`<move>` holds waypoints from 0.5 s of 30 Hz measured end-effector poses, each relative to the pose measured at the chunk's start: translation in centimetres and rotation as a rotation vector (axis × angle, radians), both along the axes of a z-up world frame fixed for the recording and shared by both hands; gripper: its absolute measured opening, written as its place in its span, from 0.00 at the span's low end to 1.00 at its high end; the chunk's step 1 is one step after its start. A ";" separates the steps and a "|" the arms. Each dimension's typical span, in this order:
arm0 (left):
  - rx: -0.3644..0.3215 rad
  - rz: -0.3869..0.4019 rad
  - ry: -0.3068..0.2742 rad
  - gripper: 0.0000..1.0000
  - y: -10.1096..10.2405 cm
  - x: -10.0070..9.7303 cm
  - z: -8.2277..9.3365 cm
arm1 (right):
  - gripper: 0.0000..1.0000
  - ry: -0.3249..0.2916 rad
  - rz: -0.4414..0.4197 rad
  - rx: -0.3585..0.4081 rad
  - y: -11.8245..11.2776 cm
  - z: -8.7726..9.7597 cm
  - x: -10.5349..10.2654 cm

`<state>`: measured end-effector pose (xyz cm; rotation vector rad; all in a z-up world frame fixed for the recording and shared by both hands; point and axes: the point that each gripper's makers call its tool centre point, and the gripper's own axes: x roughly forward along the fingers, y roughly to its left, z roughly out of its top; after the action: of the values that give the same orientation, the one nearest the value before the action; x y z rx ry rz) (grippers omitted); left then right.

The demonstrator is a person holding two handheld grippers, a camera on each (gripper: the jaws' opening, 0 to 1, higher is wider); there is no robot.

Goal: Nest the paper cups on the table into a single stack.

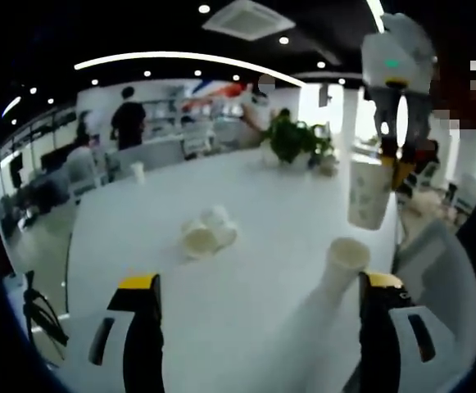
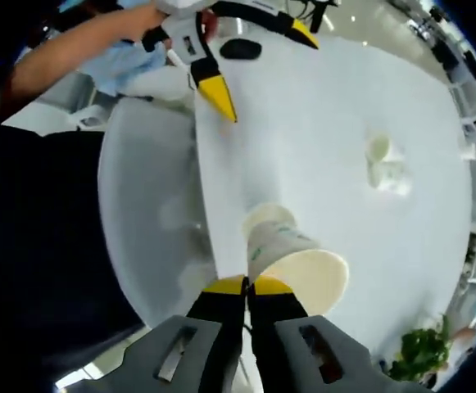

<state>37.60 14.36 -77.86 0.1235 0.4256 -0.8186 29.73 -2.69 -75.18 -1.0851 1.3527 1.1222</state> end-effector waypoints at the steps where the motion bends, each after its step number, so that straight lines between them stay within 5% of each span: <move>1: 0.002 0.001 0.000 0.98 0.0 0.0 0.0 | 0.00 0.000 -0.001 -0.001 0.0 -0.1 0.0; 15: -0.007 0.009 0.011 0.98 -0.2 0.0 -0.1 | 0.00 0.010 -0.045 0.003 0.3 -2.4 0.1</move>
<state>37.62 14.18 -77.96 0.1106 0.4334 -0.8117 29.83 -2.41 -77.55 -1.0436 1.3762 1.0976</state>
